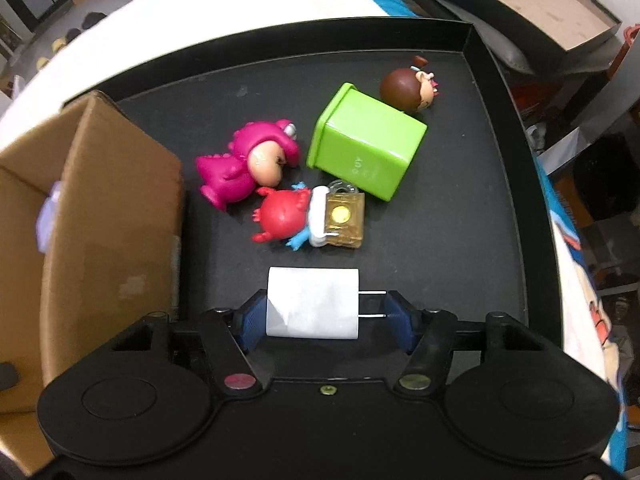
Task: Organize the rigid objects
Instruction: 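Carry the white charger into the box and open the right gripper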
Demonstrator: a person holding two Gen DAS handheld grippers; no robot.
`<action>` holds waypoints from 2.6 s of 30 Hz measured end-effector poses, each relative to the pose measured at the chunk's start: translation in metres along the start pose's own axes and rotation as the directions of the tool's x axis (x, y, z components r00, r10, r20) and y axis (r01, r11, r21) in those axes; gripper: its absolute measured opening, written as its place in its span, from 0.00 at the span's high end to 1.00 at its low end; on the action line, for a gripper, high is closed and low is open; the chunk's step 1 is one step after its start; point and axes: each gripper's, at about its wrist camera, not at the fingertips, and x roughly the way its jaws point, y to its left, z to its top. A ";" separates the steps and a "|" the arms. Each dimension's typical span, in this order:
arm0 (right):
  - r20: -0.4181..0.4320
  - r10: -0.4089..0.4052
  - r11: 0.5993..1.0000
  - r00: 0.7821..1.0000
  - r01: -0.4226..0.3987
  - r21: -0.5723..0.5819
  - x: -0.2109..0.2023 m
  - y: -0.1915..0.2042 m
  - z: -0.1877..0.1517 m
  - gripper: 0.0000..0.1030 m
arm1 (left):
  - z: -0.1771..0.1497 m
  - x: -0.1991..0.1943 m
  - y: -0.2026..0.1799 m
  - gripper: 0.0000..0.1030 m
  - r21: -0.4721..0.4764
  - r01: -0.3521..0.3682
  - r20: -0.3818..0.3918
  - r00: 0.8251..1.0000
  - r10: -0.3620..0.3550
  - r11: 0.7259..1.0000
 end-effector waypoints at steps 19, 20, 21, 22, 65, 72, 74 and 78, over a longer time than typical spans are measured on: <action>0.068 -0.002 0.997 0.998 0.007 -0.083 -0.060 0.012 -0.001 0.41 | -0.001 0.003 -0.004 0.82 0.012 -0.001 -0.003 1.000 0.001 1.000; 0.074 -0.003 0.996 0.997 0.009 -0.088 -0.064 0.013 -0.001 0.41 | -0.001 0.003 -0.004 0.82 0.013 -0.001 -0.003 1.000 0.001 1.000; 0.081 -0.004 0.996 0.997 0.012 -0.092 -0.067 0.014 0.001 0.41 | -0.001 0.003 -0.004 0.82 0.013 -0.001 -0.003 1.000 0.001 1.000; 0.088 -0.005 0.995 0.996 0.013 -0.097 -0.072 0.015 0.001 0.41 | -0.001 0.003 -0.003 0.82 0.013 0.000 -0.003 1.000 0.000 1.000; 0.154 0.082 0.945 0.985 -0.028 -0.327 -0.112 0.152 0.028 0.38 | 0.000 0.000 0.001 0.82 0.008 0.021 -0.008 1.000 -0.021 1.000; 0.176 0.069 0.942 0.982 -0.006 -0.335 -0.116 0.153 0.026 0.23 | -0.001 -0.002 0.002 0.79 0.001 0.028 -0.003 1.000 -0.028 1.000; 0.172 0.069 0.941 0.983 -0.007 -0.337 -0.119 0.149 0.024 0.22 | -0.001 -0.002 0.002 0.79 -0.001 0.032 -0.003 0.999 -0.032 0.999; 0.162 0.066 0.942 0.985 -0.008 -0.337 -0.122 0.137 0.018 0.21 | -0.002 -0.002 0.001 0.79 -0.001 0.030 0.000 1.000 -0.030 1.000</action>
